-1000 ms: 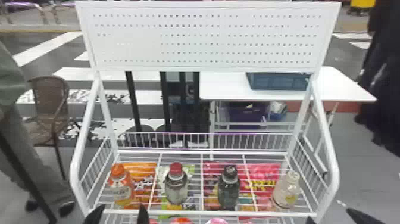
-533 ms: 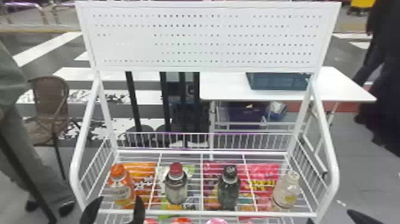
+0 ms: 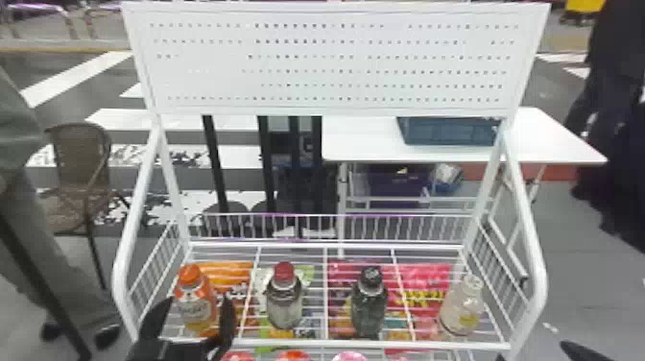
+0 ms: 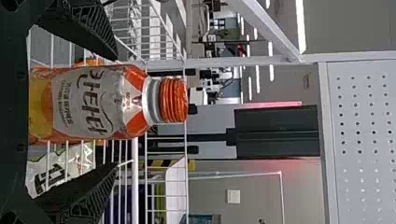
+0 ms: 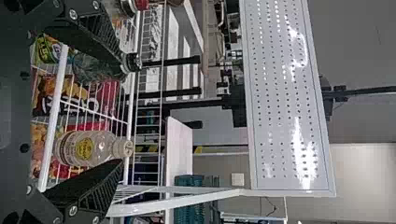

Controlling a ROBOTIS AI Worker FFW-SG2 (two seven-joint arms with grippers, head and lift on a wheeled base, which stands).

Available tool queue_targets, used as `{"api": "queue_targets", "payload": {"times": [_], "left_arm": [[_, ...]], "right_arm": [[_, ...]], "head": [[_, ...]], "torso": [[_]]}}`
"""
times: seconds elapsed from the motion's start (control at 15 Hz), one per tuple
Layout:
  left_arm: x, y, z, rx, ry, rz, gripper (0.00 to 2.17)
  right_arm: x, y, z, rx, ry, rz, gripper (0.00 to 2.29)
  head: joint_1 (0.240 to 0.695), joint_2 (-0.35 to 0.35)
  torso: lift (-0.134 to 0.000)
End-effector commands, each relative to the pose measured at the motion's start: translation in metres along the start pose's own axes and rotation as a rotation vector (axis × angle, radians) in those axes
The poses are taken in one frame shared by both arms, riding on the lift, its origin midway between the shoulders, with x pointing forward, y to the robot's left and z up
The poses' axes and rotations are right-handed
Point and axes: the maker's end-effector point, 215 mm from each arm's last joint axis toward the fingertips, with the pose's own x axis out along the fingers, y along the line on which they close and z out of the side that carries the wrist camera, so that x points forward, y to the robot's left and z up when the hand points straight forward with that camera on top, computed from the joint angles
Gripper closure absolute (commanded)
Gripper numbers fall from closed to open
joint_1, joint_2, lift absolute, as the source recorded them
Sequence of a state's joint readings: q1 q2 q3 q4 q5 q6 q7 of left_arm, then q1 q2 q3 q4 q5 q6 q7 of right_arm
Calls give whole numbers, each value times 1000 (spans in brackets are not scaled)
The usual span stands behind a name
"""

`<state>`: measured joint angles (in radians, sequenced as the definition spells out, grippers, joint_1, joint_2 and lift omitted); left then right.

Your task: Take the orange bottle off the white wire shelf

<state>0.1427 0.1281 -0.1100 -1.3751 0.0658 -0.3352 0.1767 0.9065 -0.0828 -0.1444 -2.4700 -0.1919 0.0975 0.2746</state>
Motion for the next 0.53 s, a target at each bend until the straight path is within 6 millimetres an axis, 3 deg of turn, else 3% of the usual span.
{"api": "queue_targets", "payload": {"times": [0.0, 0.33, 0.47], "left_arm": [[11, 3, -6, 11, 12, 3, 83], [29, 17, -15, 29, 29, 22, 124], [28, 22, -16, 19, 31, 42, 356]], "right_arm": [[-1, -2, -1, -4, 3, -2, 154], [-2, -8, -3, -13, 10, -11, 154], [-3, -8, -3, -13, 9, -12, 154]], "head": [[499, 0], [499, 0], [499, 0]], "torso": [[0], [0], [0]]}}
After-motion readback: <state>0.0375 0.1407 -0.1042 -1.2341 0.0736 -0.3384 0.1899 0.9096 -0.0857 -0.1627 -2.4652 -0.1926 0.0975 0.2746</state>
